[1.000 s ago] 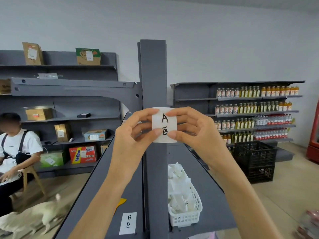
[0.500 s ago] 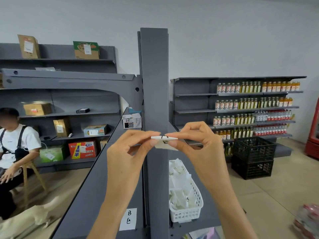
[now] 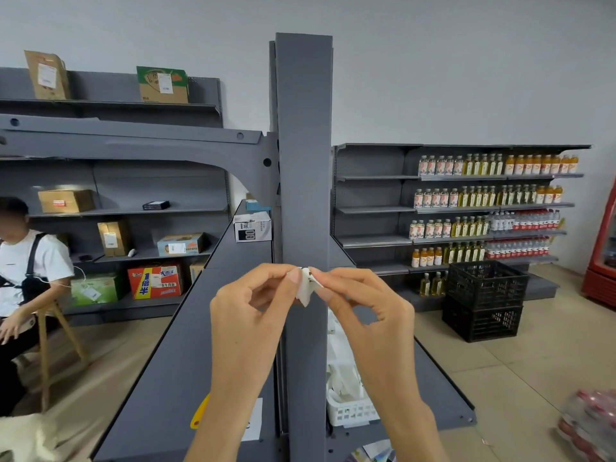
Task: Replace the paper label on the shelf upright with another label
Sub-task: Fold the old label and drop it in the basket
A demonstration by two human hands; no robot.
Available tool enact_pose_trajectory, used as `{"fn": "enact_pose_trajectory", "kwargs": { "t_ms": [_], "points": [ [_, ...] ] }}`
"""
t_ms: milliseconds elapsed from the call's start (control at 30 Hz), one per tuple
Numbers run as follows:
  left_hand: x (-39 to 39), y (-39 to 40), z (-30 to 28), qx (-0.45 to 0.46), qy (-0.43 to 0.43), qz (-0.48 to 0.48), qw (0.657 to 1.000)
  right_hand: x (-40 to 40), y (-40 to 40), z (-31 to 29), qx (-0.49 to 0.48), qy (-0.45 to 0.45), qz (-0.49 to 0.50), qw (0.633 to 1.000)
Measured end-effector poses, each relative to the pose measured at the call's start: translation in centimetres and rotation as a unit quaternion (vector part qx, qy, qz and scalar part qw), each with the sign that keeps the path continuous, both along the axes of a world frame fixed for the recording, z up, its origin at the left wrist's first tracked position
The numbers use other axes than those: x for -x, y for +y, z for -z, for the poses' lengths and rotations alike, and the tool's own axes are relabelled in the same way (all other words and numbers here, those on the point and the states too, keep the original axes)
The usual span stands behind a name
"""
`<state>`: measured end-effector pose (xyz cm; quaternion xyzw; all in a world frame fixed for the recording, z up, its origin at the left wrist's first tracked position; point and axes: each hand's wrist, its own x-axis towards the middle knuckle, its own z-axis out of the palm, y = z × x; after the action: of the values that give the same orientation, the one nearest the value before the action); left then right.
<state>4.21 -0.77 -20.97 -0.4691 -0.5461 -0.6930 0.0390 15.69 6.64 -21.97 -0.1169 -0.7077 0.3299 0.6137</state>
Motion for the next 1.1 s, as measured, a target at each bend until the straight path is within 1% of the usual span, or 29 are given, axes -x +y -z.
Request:
{"fn": "enact_pose_trajectory", "kwargs": {
  "t_ms": [100, 200, 267, 367, 400, 467, 600, 800, 1000, 1100],
  "points": [
    [-0.3, 0.1, 0.2, -0.013, -0.039, 0.033, 0.999, 0.7, -0.1, 0.6, -0.039, -0.014, 0.037, 0.998],
    [-0.7, 0.1, 0.4, -0.019, -0.086, 0.078, 0.993, 1.3, -0.1, 1.4, -0.039, -0.031, 0.058, 0.997],
    [-0.7, 0.2, 0.7, -0.021, -0.105, 0.098, 0.989, 1.5, -0.2, 1.7, -0.009, -0.016, 0.038, 0.999],
    [-0.7, 0.2, 1.0, -0.018, -0.141, 0.140, 0.980, 1.3, -0.2, 1.7, 0.064, 0.024, -0.041, 0.997],
    [-0.6, 0.2, 1.1, -0.017, -0.154, 0.150, 0.976, 1.2, -0.2, 1.7, 0.079, 0.034, -0.053, 0.995],
    [-0.4, 0.2, 1.3, -0.012, -0.167, 0.161, 0.973, 1.3, -0.1, 1.8, 0.089, 0.040, -0.049, 0.994],
    [0.0, 0.3, 1.5, -0.011, -0.157, 0.148, 0.976, 1.7, 0.3, 2.4, 0.084, 0.023, -0.016, 0.996],
    [0.2, 0.5, 1.5, -0.021, -0.167, 0.140, 0.976, 2.2, 0.7, 2.5, 0.111, 0.064, -0.066, 0.990],
    [0.6, 0.9, 1.5, -0.012, -0.129, 0.144, 0.981, 2.3, 1.3, 2.3, 0.086, 0.065, -0.084, 0.991],
    [0.4, 1.2, 1.6, 0.009, -0.116, 0.158, 0.980, 1.9, 1.8, 2.9, 0.053, 0.058, -0.081, 0.994]
  ]
}}
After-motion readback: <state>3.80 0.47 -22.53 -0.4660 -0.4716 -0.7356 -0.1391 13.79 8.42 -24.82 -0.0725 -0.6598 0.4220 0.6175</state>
